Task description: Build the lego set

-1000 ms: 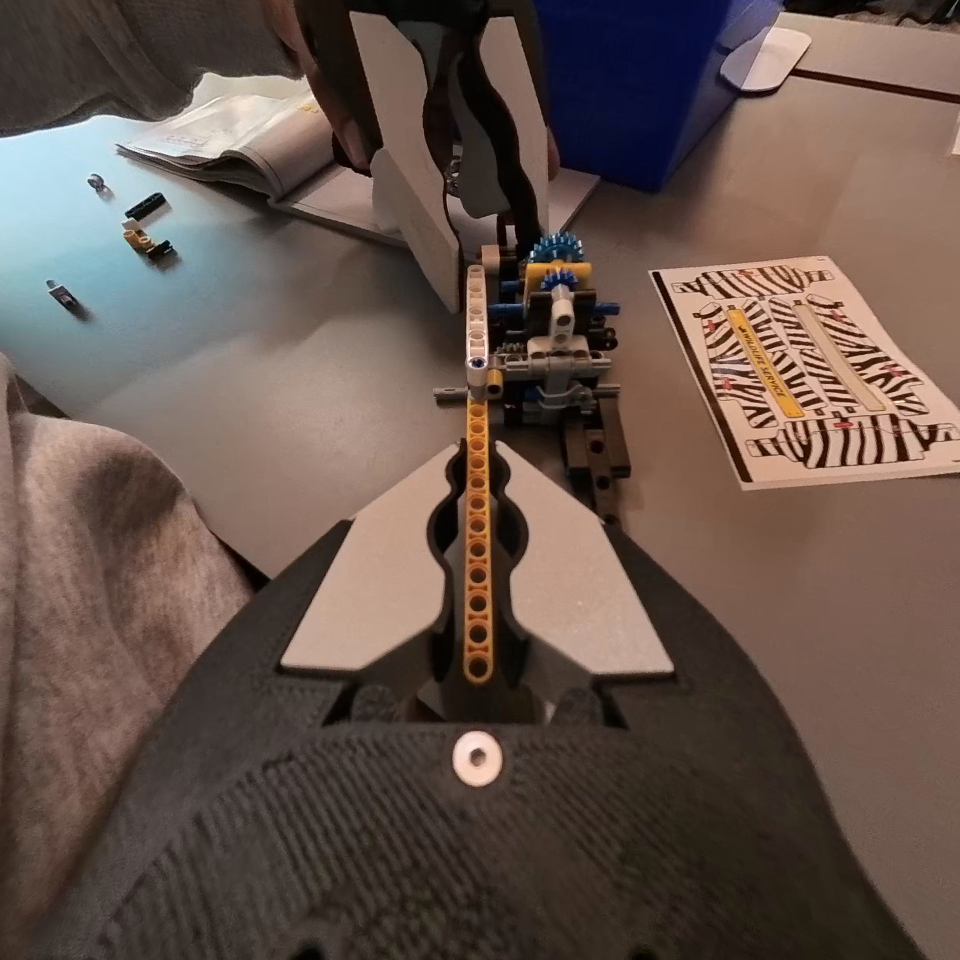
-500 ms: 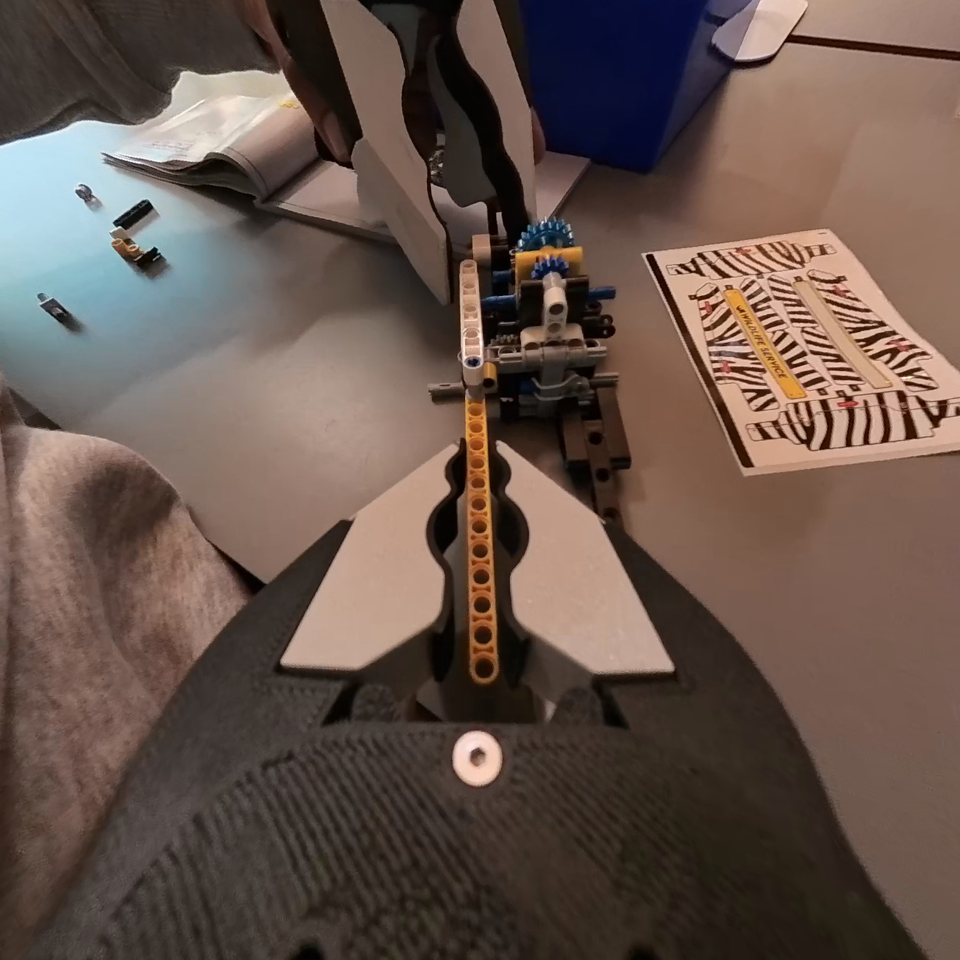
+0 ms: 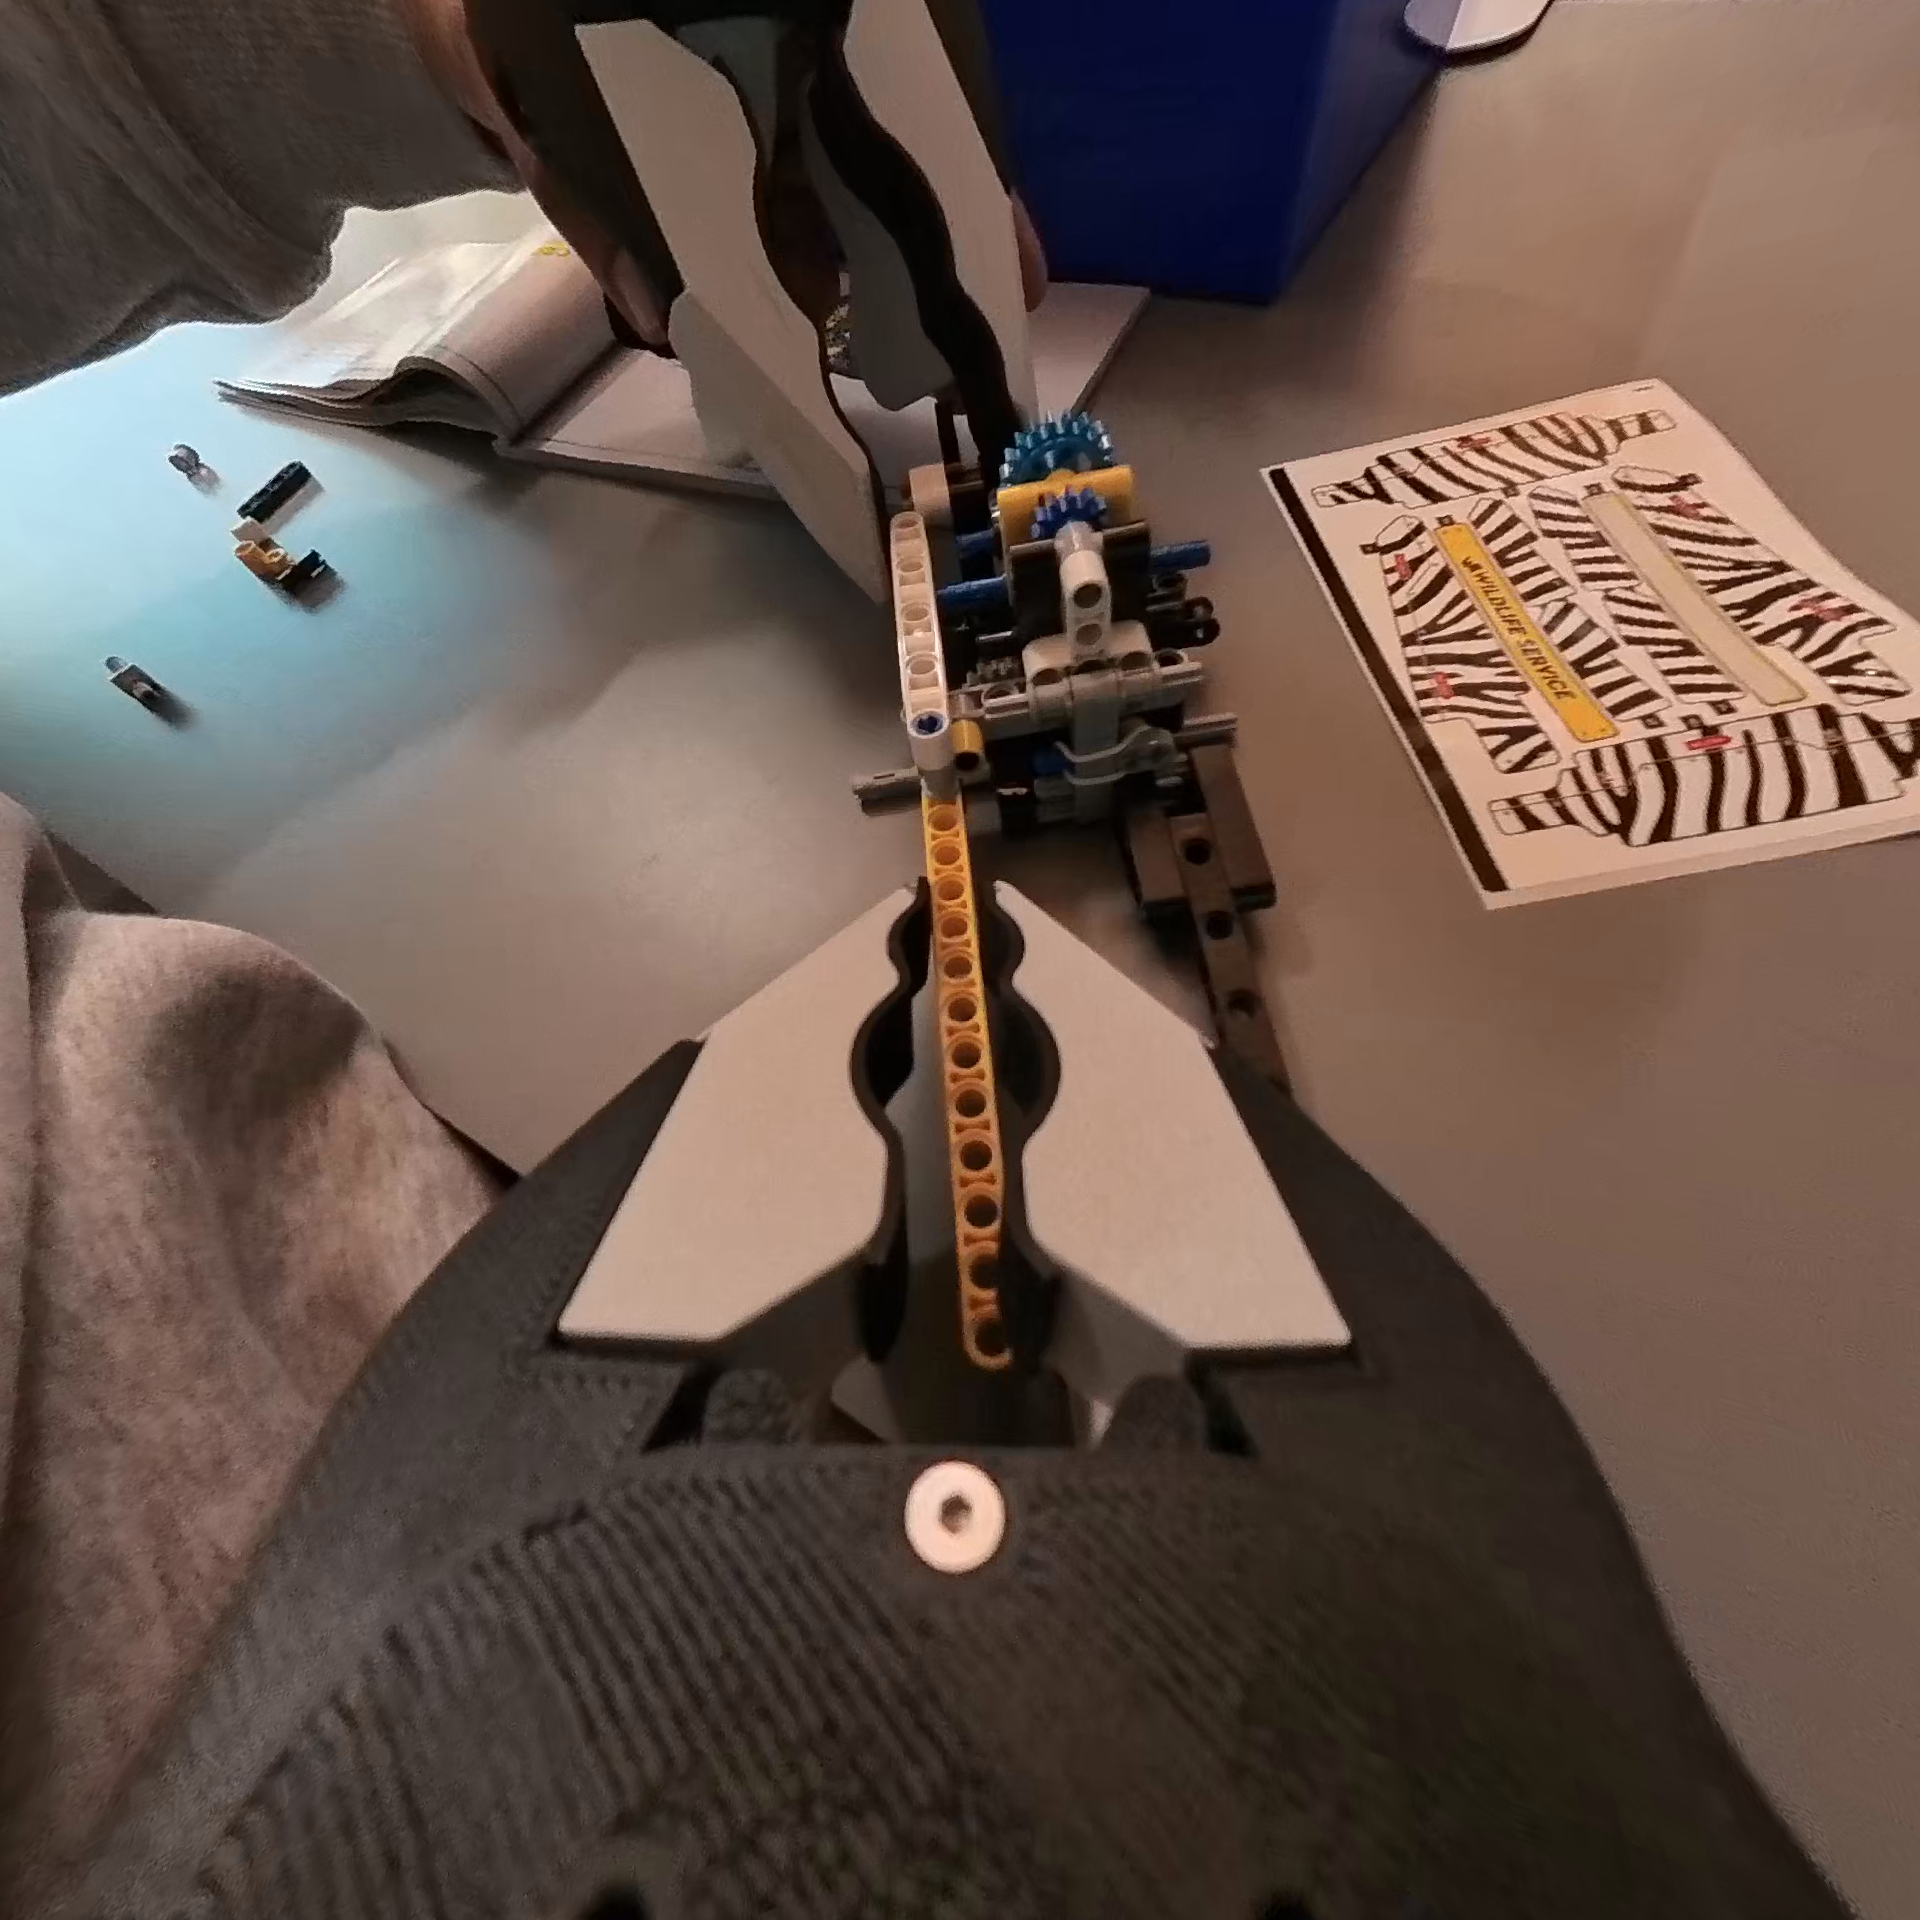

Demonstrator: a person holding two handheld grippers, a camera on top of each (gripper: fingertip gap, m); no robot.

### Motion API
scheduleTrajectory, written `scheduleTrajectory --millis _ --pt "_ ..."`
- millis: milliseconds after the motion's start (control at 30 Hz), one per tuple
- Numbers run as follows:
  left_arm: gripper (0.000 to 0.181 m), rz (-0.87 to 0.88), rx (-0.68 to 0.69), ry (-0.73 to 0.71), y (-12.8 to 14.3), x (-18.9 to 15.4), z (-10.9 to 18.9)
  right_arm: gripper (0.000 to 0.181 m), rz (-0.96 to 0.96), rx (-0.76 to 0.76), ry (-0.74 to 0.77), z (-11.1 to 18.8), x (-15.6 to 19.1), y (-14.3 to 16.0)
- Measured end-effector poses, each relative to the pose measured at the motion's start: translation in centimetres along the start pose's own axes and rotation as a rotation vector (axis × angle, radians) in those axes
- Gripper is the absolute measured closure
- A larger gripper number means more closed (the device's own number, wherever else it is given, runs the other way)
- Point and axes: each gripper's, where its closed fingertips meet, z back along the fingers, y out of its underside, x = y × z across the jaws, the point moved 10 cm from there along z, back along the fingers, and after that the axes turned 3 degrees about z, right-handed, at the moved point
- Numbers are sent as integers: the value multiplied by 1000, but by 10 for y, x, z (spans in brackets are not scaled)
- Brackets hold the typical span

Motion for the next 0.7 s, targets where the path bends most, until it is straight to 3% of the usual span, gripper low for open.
scheduleTrajectory --millis 300,533,700 --pt "146 -8 5 -1 0 0 -1 174 -10 -3 2 0 -2 0" --pt "111 -42 12 -56 -4 2 0 173 -26 -8 -3 1 -3 0" --pt "106 -134 17 -40 -20 -3 -2 173 -27 -8 -4 1 -3 0"
